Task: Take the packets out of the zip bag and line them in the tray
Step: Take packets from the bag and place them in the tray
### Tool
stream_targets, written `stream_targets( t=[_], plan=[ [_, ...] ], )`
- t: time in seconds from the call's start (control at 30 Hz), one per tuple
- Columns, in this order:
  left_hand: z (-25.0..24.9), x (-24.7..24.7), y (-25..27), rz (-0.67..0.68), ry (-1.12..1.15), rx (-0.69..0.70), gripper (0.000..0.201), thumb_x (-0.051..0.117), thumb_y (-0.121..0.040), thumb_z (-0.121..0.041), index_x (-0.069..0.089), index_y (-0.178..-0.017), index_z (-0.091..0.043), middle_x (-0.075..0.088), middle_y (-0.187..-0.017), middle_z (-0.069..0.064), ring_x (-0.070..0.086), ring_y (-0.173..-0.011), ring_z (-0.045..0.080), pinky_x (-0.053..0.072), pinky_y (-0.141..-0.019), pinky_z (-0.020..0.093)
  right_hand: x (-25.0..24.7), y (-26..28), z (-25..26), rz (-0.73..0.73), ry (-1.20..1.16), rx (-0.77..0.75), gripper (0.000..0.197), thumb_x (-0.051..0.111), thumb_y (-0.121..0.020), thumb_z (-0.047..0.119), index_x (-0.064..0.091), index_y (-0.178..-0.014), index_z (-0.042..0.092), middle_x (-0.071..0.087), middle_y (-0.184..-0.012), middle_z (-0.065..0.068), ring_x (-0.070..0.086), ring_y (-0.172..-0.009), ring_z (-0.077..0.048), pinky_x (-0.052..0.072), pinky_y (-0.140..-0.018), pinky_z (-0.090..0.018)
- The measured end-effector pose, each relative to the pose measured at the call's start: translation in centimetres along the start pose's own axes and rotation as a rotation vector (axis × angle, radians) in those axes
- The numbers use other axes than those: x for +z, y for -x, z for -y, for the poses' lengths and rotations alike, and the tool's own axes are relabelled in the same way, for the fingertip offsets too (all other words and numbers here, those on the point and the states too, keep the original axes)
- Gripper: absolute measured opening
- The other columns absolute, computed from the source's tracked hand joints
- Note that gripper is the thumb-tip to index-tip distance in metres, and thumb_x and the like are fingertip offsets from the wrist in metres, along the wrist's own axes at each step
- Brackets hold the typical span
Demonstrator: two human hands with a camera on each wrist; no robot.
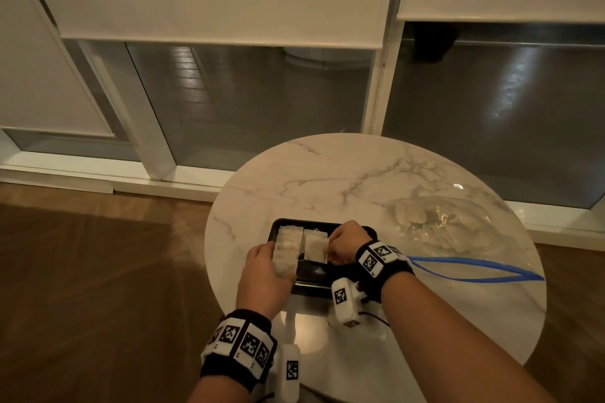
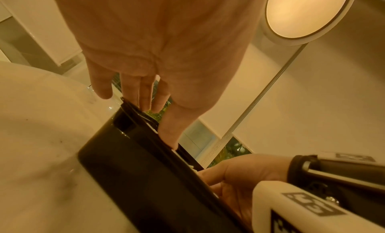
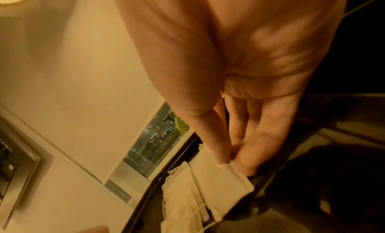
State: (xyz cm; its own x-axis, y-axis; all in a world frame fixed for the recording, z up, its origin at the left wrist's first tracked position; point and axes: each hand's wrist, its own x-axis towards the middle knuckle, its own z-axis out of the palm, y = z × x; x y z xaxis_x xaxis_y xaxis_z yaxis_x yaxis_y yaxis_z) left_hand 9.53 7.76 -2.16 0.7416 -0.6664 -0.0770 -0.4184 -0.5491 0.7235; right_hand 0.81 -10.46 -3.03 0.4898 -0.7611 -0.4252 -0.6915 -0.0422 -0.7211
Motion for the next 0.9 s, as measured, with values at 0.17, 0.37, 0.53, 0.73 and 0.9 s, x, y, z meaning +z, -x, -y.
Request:
stream_targets(
  t=[0.17,0.37,0.53,0.73,0.9],
  plan=[
    [0.2,-0.3,0.1,0.002,0.027,0.006,0.072,0.082,-0.082,-0.021,0.047,-0.144,-0.018,0.047,-0.143,-0.002,0.051,-0.122,0.013,0.035,-0.097,0.02,0.5,-2.2,0.2,0.012,0.021,0.017,0.013,0.082,-0.068,0.003,0.077,-0.08,0.001,0.076,-0.085,-0.016,0.075,-0.084,-0.029,0.063,-0.074,-0.047],
    [0.2,-0.4,0.0,0.007,0.049,0.017,0.069,0.081,-0.082,-0.02,0.048,-0.143,-0.018,0.048,-0.141,-0.002,0.043,-0.105,0.003,0.036,-0.094,0.019,0.0,-2.1,1.0,0.113,-0.05,0.065,0.015,0.07,-0.08,-0.003,0.065,-0.092,0.003,0.071,-0.089,-0.014,0.073,-0.076,-0.022,0.063,-0.069,-0.031],
    [0.4,-0.3,0.0,0.009,0.049,0.0,0.075,0.082,-0.081,-0.021,0.045,-0.146,-0.018,0.047,-0.144,-0.001,0.051,-0.122,0.012,0.035,-0.096,0.019,-0.3,-1.8,0.9,0.137,-0.068,0.087,0.019,0.071,-0.079,-0.003,0.064,-0.095,0.004,0.07,-0.089,-0.013,0.072,-0.074,-0.021,0.058,-0.058,-0.024],
    [0.5,-0.3,-0.1,0.015,0.049,-0.007,0.076,0.083,-0.081,-0.02,0.044,-0.146,-0.019,0.046,-0.144,-0.002,0.05,-0.123,0.011,0.035,-0.096,0.019,-0.6,-2.0,0.7,0.111,-0.058,0.093,0.033,0.072,-0.08,-0.003,0.065,-0.112,-0.004,0.067,-0.088,-0.011,0.069,-0.073,-0.019,0.056,-0.054,-0.021],
    [0.6,-0.2,-0.2,0.007,0.057,-0.002,0.075,0.083,-0.081,-0.021,0.044,-0.145,-0.02,0.047,-0.143,-0.003,0.042,-0.11,0.002,0.036,-0.095,0.019,-1.6,-1.7,0.5,0.051,-0.06,0.097,0.031,0.073,-0.079,0.0,0.066,-0.108,-0.007,0.07,-0.086,-0.013,0.071,-0.072,-0.021,0.061,-0.06,-0.027]
  ],
)
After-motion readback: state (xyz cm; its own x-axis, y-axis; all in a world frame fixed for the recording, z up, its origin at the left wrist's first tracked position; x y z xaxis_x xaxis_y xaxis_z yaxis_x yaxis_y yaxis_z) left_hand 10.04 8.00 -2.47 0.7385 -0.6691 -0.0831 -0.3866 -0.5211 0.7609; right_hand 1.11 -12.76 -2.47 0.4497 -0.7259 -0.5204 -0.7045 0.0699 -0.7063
